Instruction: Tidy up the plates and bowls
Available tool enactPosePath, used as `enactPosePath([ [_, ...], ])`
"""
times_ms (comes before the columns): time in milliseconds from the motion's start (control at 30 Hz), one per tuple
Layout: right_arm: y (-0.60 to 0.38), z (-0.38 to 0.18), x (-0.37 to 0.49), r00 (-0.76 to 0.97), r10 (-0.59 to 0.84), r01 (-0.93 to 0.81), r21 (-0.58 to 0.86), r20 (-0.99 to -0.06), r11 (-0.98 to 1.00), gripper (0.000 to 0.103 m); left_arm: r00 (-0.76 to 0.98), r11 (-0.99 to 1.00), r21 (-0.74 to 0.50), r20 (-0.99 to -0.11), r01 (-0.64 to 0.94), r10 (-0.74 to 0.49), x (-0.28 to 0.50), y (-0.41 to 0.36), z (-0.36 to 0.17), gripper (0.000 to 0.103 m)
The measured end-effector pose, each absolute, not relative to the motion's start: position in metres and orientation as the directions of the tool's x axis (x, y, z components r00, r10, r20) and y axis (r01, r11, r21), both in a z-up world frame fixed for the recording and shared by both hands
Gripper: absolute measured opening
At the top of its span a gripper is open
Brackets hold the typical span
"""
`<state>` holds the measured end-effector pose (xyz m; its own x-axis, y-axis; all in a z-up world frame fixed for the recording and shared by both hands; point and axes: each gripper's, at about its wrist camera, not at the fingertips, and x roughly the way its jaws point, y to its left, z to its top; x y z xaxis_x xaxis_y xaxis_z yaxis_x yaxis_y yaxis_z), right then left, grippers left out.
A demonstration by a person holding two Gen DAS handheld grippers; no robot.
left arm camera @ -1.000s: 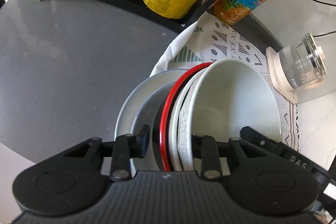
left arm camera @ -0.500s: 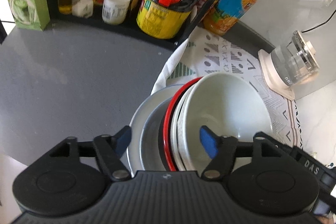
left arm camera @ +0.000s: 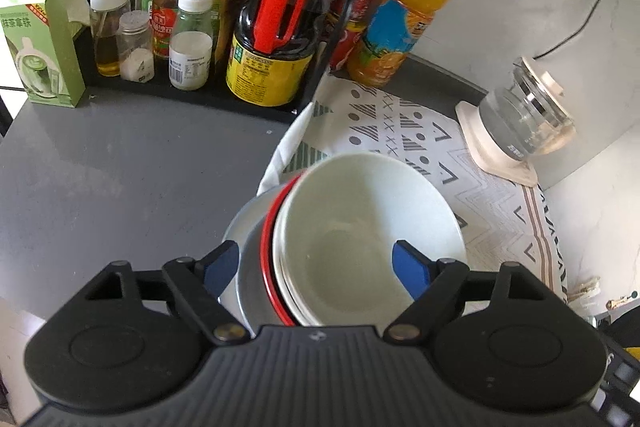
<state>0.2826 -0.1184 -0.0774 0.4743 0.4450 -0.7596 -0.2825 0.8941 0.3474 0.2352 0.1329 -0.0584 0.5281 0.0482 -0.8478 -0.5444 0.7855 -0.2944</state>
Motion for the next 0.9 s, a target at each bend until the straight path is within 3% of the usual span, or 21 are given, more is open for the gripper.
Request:
enactPosePath([
  [900,-0.207,-0.075,0.137,0.522,0.402,-0.172,0.369,-0.753,0.914,0.103,0.546,0.844,-0.270,-0.837,-0.464,0.033,0.119,0.055,-0.041,0.082],
])
